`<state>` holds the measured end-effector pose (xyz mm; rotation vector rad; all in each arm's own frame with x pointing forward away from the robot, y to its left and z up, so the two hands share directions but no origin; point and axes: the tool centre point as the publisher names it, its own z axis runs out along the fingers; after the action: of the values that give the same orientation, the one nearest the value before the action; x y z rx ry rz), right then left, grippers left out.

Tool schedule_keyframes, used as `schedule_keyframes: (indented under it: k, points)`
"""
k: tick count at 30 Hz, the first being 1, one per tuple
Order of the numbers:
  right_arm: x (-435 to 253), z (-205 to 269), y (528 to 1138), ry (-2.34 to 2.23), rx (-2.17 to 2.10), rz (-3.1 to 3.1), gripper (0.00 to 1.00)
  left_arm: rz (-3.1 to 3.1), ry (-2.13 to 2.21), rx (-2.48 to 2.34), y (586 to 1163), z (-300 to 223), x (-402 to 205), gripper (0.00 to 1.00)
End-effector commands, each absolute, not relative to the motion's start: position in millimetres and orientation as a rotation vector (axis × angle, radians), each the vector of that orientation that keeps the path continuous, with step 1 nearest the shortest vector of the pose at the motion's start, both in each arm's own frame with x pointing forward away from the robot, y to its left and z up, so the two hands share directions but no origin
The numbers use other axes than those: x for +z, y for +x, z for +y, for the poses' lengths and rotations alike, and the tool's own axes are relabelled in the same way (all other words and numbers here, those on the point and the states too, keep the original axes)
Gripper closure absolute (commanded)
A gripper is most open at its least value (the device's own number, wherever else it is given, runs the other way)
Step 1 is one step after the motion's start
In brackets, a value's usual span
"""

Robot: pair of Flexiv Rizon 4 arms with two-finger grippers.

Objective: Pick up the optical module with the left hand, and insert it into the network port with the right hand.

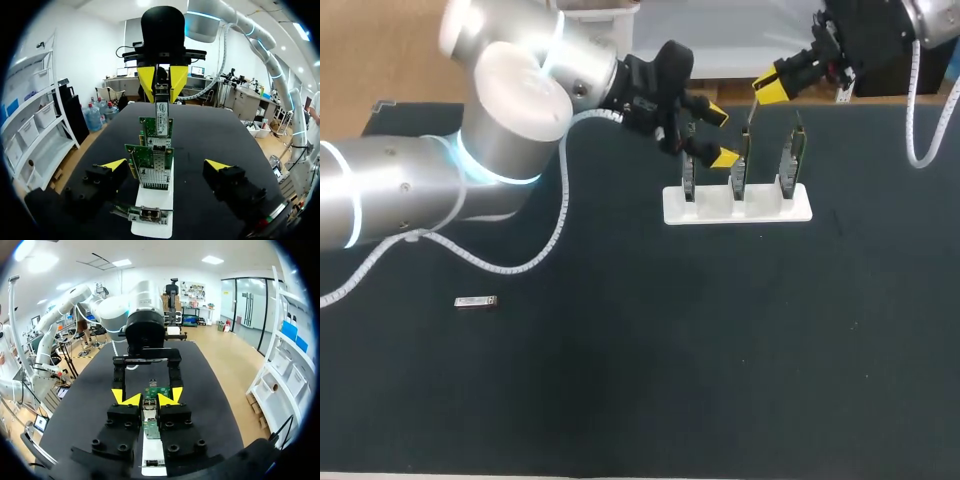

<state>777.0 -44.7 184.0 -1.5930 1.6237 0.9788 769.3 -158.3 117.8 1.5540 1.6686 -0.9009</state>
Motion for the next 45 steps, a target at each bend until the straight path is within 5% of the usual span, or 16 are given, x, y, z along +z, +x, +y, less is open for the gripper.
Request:
schedule_keyframes:
  k: [1, 45]
  points:
    - [183.9, -45.2, 778.4, -1.594, 0.980, 1.619, 1.00, 1.726, 1.570, -0.883, 776.5, -160.9, 116.1, 0.00]
    - [184.1, -47.1, 775.2, -1.594, 0.971, 1.635, 1.00, 1.774, 1.663, -0.840, 773.1, -158.6, 108.1, 0.00]
